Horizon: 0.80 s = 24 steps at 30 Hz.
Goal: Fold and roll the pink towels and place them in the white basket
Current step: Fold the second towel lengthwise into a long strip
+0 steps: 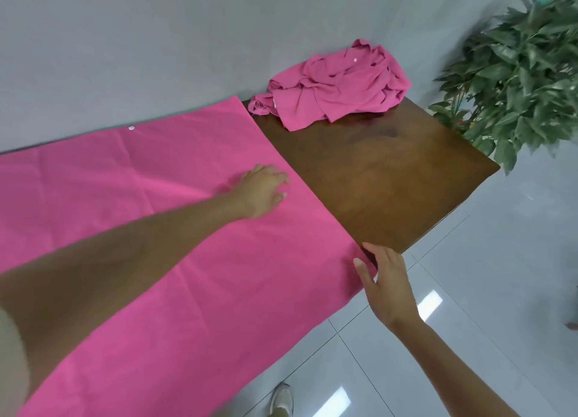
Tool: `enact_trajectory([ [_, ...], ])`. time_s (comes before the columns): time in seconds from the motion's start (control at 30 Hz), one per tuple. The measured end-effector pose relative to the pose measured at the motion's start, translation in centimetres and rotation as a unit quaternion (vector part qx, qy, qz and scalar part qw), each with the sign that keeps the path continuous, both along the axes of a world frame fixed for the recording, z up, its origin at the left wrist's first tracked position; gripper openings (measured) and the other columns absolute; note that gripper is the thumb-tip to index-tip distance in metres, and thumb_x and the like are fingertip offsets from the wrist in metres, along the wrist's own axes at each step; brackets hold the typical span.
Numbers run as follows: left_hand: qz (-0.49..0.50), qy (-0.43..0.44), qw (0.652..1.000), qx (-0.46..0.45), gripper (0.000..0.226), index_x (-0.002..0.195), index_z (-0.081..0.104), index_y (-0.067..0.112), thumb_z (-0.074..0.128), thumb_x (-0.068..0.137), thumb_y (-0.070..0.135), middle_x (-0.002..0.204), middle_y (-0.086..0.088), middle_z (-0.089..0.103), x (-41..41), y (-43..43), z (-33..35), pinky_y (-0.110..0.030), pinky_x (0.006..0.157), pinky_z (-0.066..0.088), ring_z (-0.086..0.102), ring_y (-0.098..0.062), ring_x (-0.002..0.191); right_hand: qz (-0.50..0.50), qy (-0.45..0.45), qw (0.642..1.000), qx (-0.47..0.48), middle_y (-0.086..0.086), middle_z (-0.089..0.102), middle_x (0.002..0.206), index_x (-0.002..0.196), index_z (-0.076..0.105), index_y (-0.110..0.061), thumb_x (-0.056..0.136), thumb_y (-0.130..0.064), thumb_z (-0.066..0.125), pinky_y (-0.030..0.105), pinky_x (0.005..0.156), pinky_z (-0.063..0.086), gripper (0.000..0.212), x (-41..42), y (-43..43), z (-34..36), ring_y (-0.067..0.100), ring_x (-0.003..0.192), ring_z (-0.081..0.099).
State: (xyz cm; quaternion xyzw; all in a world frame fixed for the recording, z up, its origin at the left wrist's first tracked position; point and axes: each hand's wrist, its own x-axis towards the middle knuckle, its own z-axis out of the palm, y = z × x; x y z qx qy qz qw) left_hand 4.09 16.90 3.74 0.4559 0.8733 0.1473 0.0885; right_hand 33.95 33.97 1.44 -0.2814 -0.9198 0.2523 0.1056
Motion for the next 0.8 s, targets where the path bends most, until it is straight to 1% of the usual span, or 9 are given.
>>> enact_trajectory([
  [0.1,-0.003,0.016,1.000,0.000,0.031,0.128,0.063,0.015,0.058,0.098,0.022,0.131,-0.012,0.059,-1.7,2.6,-0.4,-0.050,0.104,0.042,0.050,-0.036,0.122,-0.034,0.007,0.999,-0.008,-0.010,0.056,0.113,0.123,0.061,-0.022,0.098,-0.050,0.049,0.031,0.085,0.052,0.040,0.7,0.8,0.0,0.009,0.104,0.050],
  [0.17,-0.005,0.030,1.000,-0.009,0.028,0.125,0.064,0.013,0.057,0.099,0.019,0.125,-0.013,0.060,-2.4,3.8,0.0,-0.050,0.099,0.046,0.051,-0.035,0.116,-0.034,0.009,0.999,-0.008,-0.010,0.055,0.107,0.114,0.062,-0.024,0.098,-0.043,0.056,0.031,0.083,0.053,0.026,0.8,1.4,-0.1,0.009,0.099,0.050],
  [0.23,-0.011,0.037,0.999,-0.018,0.027,0.123,0.065,0.013,0.057,0.098,0.015,0.122,-0.014,0.059,-3.2,4.8,0.1,-0.050,0.095,0.047,0.052,-0.035,0.114,-0.033,0.010,0.999,-0.019,-0.010,0.053,0.105,0.107,0.061,-0.025,0.097,-0.040,0.062,0.030,0.081,0.053,0.019,0.6,2.0,-0.2,0.009,0.096,0.052],
  [0.37,0.000,0.025,0.999,-0.023,0.034,0.121,0.067,0.010,0.057,0.092,-0.005,0.123,-0.017,0.058,-5.1,5.9,-0.9,-0.047,0.097,0.046,0.055,-0.037,0.114,-0.036,0.005,0.998,-0.056,-0.011,0.050,0.109,0.104,0.058,-0.026,0.094,-0.043,0.065,0.027,0.078,0.054,0.021,0.3,2.6,-0.5,0.008,0.091,0.057],
  [0.43,0.014,0.025,1.000,-0.012,0.031,0.117,0.067,0.010,0.058,0.092,-0.006,0.120,-0.016,0.058,-5.4,6.6,-0.9,-0.044,0.095,0.045,0.055,-0.035,0.110,-0.032,0.004,0.997,-0.067,-0.011,0.049,0.108,0.101,0.058,-0.026,0.093,-0.043,0.066,0.026,0.077,0.054,0.020,0.2,2.9,-0.5,0.007,0.090,0.058],
  [0.5,0.013,0.027,0.999,-0.014,0.027,0.105,0.066,0.011,0.058,0.089,-0.009,0.111,-0.014,0.056,-5.3,7.2,-0.7,-0.044,0.088,0.047,0.055,-0.033,0.100,-0.026,-0.001,0.997,-0.073,-0.012,0.049,0.105,0.096,0.058,-0.026,0.093,-0.043,0.067,0.024,0.075,0.052,0.019,0.3,3.2,-0.5,0.006,0.088,0.058],
  [0.6,-0.003,0.053,0.997,-0.054,0.040,0.083,0.057,0.018,0.049,0.074,-0.020,0.100,-0.007,0.049,-4.9,7.8,-0.3,-0.048,0.075,0.049,0.050,-0.028,0.089,-0.020,-0.013,0.996,-0.085,-0.013,0.049,0.103,0.091,0.059,-0.027,0.094,-0.043,0.065,0.022,0.073,0.051,0.018,0.2,3.4,-0.4,0.004,0.085,0.058],
  [0.7,-0.010,0.089,0.992,-0.087,0.044,0.081,0.050,0.020,0.046,0.067,-0.022,0.096,-0.003,0.044,-4.6,8.0,-0.1,-0.046,0.070,0.047,0.042,-0.024,0.090,-0.015,-0.010,0.996,-0.087,-0.014,0.049,0.101,0.089,0.058,-0.028,0.095,-0.043,0.063,0.019,0.070,0.048,0.017,0.2,3.3,-0.5,0.004,0.084,0.058],
  [0.8,-0.006,0.118,0.989,-0.091,0.046,0.084,0.049,0.019,0.043,0.065,-0.022,0.091,-0.001,0.048,-4.0,7.9,0.4,-0.039,0.064,0.038,0.042,-0.024,0.088,-0.015,0.003,0.996,-0.089,-0.015,0.049,0.099,0.088,0.058,-0.026,0.096,-0.041,0.063,0.019,0.071,0.048,0.017,0.1,3.3,-0.6,0.007,0.084,0.058],
])
